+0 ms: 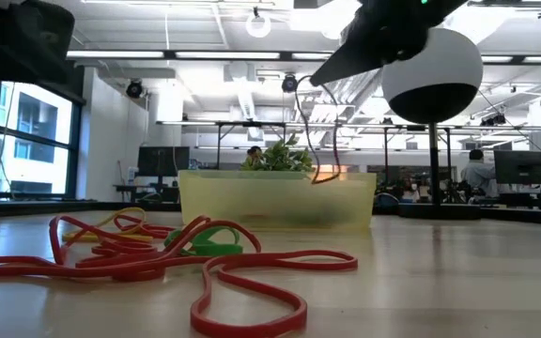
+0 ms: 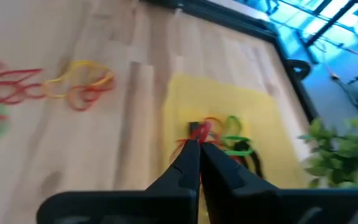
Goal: Pick and place rubber bands into bin
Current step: Put the red rubber band into the yellow bin
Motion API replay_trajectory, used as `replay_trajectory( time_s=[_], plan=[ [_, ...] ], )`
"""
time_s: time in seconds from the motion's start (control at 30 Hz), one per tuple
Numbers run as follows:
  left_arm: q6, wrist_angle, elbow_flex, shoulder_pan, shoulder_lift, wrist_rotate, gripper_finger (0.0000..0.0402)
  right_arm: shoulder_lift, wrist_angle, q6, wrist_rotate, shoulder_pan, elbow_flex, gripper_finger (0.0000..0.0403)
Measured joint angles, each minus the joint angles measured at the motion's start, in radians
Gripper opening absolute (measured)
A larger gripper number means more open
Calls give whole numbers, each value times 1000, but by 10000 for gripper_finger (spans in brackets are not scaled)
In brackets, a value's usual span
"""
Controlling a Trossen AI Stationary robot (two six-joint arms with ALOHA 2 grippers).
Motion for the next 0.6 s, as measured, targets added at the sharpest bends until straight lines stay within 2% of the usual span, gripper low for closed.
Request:
replay_trajectory(
  time_s=[0.27, 0.6],
  plan=[
    [-4, 90, 0, 0, 120, 1, 111, -12, 95, -106, -83, -133, 0, 0],
    [-7, 203, 0, 0, 239, -4, 111, -15, 58, -99, -184, -292, 1, 0]
  ],
)
